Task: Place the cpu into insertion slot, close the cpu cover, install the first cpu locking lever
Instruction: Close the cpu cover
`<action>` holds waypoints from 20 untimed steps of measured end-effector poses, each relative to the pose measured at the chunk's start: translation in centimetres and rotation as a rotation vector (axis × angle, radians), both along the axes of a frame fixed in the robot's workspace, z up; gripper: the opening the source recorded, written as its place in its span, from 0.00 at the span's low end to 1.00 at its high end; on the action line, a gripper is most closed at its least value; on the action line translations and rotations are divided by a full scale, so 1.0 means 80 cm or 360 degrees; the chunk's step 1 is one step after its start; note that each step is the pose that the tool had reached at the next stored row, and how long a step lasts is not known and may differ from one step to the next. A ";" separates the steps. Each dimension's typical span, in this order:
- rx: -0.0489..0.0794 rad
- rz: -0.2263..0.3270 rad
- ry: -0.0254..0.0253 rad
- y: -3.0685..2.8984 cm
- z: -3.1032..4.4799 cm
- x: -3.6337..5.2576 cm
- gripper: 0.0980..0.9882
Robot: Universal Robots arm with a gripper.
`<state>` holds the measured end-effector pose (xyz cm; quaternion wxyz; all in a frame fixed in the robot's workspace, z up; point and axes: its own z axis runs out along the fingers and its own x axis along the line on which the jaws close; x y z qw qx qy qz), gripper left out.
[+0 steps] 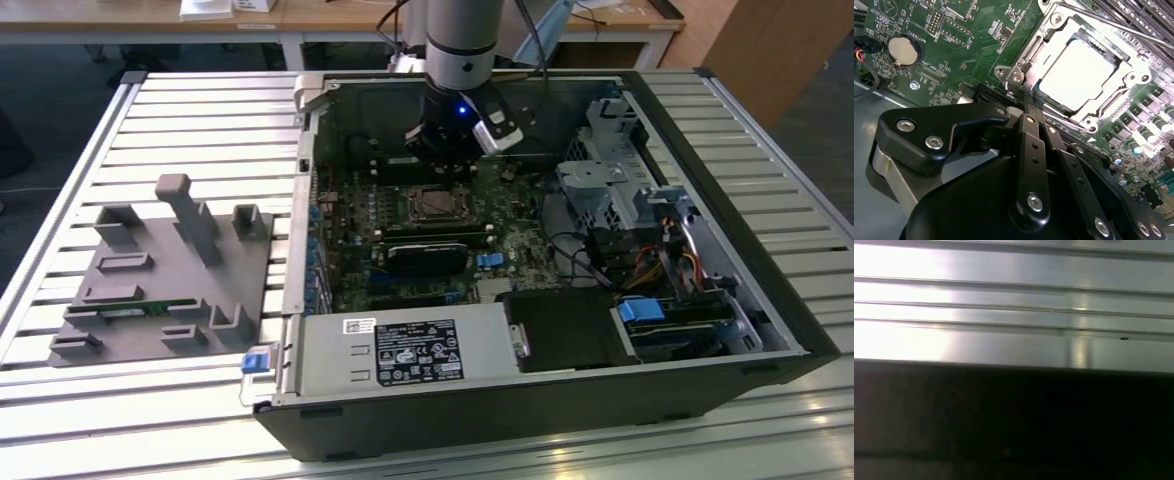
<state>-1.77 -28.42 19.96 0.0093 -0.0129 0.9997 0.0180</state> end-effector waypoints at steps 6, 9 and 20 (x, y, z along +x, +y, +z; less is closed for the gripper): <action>-0.0004 0.0000 -0.00007 0.0004 -0.0010 0.000 0.01; -0.0003 0.0000 -0.00004 0.0004 0.0035 0.000 0.01; -0.0014 0.0000 -0.00003 0.0006 0.0080 -0.001 0.01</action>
